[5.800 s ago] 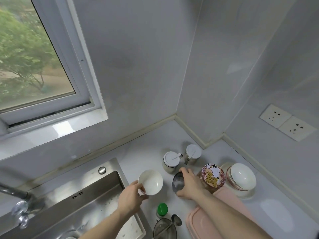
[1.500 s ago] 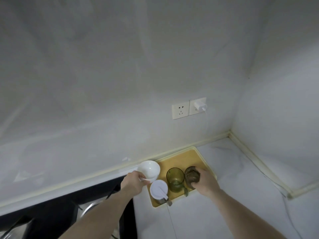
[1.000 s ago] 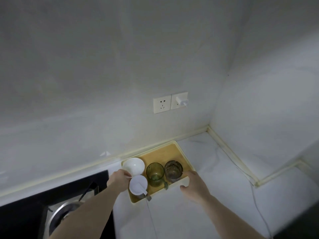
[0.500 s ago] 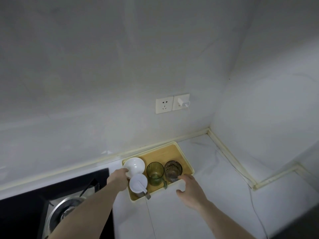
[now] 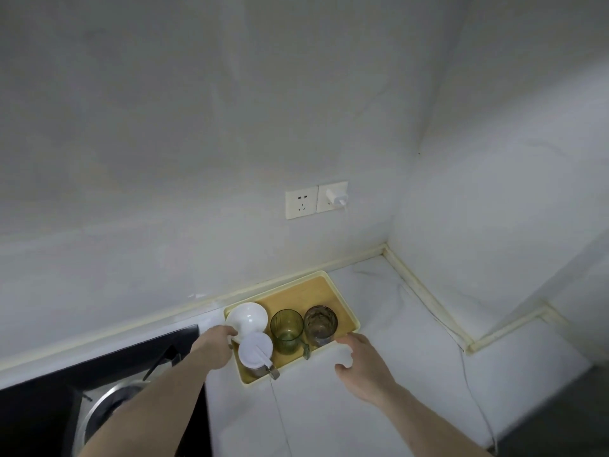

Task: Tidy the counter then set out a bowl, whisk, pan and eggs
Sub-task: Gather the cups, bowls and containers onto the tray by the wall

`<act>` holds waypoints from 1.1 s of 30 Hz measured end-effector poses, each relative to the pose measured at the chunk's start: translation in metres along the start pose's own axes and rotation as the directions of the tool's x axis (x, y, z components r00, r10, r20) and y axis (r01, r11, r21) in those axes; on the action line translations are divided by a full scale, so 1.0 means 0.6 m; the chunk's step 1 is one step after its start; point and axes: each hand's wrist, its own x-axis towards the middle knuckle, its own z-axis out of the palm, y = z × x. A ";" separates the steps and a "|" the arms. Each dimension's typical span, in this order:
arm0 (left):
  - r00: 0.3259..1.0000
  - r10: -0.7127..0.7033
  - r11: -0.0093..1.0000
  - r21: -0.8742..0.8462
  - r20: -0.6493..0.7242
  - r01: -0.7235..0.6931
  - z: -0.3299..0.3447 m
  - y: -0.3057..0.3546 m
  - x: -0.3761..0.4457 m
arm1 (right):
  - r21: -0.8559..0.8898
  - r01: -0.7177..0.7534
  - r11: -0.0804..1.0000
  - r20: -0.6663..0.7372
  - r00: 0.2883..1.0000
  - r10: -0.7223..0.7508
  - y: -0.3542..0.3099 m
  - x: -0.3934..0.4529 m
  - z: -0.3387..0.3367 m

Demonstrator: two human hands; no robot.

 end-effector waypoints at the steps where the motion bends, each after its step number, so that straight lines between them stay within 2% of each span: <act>1: 1.000 -0.010 1.000 -0.004 0.003 0.010 0.002 0.002 0.006 | 0.001 -0.010 1.000 -0.006 1.000 0.010 0.003 0.001 -0.001; 4: 0.996 -0.077 0.997 0.014 -0.041 0.078 0.014 0.016 0.018 | -0.009 -0.034 0.999 -0.010 0.999 0.034 0.026 -0.008 0.001; 8: 0.978 -0.085 0.996 -0.023 -0.191 0.082 -0.007 0.021 0.016 | 0.001 -0.058 0.998 -0.023 0.998 0.058 0.051 -0.017 -0.001; 12: 0.925 -0.084 0.987 -0.162 -0.371 0.025 -0.048 0.021 -0.015 | 0.033 -0.073 0.997 -0.031 0.997 0.074 0.066 -0.027 -0.007; 16: 0.878 -0.005 0.955 -0.261 -0.479 -0.138 -0.082 0.053 -0.108 | 0.069 -0.083 0.994 -0.046 0.995 0.087 0.078 -0.037 -0.008; 19: 0.891 0.109 0.929 -0.275 -0.440 -0.249 -0.061 0.080 -0.209 | 0.101 -0.098 0.990 -0.032 0.994 0.102 0.087 -0.052 0.002; 22: 0.908 0.216 0.912 -0.258 -0.359 -0.319 0.007 0.078 -0.294 | 0.124 -0.118 0.985 -0.001 0.993 0.119 0.093 -0.072 0.024; 28: 0.979 0.182 0.953 -0.227 -0.088 -0.198 0.113 0.079 -0.350 | 0.147 -0.142 0.979 0.062 0.989 0.134 0.103 -0.092 0.057; 33: 0.981 0.188 0.969 -0.155 -0.049 -0.193 0.133 0.160 -0.301 | 0.172 -0.174 0.970 0.043 0.985 0.169 0.129 -0.093 0.028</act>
